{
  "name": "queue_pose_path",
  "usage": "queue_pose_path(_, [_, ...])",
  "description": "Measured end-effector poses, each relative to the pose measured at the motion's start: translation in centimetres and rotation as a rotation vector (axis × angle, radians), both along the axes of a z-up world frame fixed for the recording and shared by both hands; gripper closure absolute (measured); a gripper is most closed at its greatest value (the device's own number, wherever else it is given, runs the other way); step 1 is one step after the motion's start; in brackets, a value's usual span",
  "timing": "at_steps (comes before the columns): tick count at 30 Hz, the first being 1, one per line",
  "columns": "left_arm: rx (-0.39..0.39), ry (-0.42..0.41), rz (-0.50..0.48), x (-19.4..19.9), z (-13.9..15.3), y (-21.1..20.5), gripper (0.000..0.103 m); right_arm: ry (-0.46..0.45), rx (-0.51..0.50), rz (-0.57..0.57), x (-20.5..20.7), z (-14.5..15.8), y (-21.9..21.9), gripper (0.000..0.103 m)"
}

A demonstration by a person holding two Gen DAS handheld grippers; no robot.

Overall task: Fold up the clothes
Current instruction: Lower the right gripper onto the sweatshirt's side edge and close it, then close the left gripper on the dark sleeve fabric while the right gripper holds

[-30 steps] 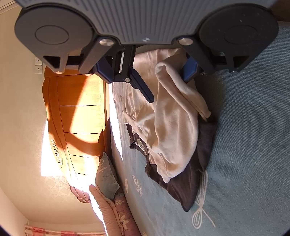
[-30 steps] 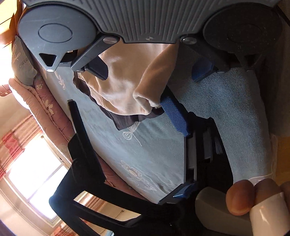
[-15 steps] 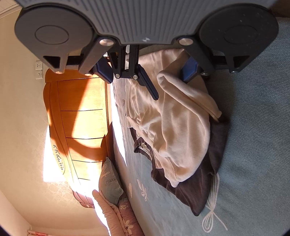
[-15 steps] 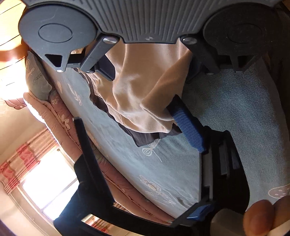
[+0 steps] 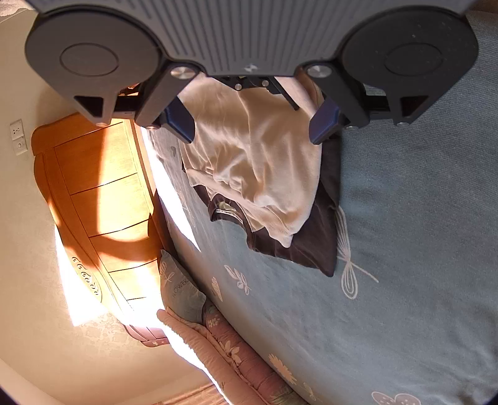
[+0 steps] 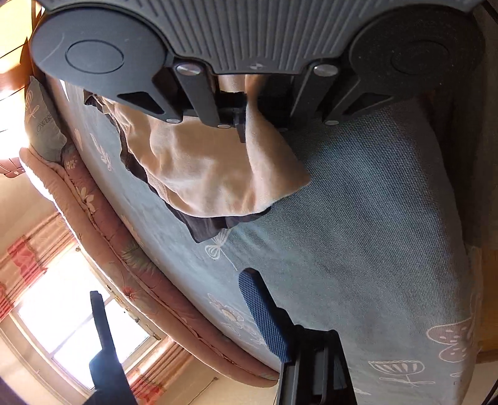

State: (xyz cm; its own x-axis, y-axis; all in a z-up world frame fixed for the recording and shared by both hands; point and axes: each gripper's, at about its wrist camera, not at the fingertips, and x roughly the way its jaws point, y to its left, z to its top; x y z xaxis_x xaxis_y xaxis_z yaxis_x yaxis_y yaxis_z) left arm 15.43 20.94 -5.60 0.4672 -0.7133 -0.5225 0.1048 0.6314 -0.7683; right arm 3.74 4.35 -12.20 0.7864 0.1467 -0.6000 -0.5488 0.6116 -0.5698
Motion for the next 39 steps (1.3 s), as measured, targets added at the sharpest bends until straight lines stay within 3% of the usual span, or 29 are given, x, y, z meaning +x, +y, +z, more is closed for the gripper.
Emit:
queue_pose_path(2, [0.040, -0.004, 0.010, 1.6, -0.4, -0.2, 0.027, 0.004, 0.007, -0.003, 0.0, -0.1, -0.2, 0.092])
queue_pose_path(5, [0.092, 0.006, 0.011, 4.7, -1.6, -0.9, 0.048, -0.004, 0.006, 0.004, 0.4, -0.3, -0.2, 0.093])
queue_pose_path(11, [0.168, 0.083, 0.004, 10.3, -5.3, -1.4, 0.049, -0.010, 0.002, 0.021, 0.7, -0.3, -0.3, 0.093])
queue_pose_path(15, [0.021, 0.122, -0.043, 11.9, -6.8, -1.2, 0.048, -0.005, 0.018, 0.031, 0.7, -0.2, -0.7, 0.093])
queue_pose_path(21, [-0.070, 0.094, -0.077, 14.2, -8.0, -3.0, 0.048, 0.031, 0.067, 0.035, 1.2, 0.3, -1.3, 0.093])
queue_pose_path(30, [-0.081, 0.148, -0.223, 12.5, -8.4, -2.7, 0.047, 0.087, 0.125, 0.039, 1.8, 1.0, -2.1, 0.093])
queue_pose_path(39, [-0.094, 0.104, -0.271, 16.7, -8.5, -6.3, 0.048, 0.096, 0.146, 0.047, 1.3, 1.1, -2.1, 0.093])
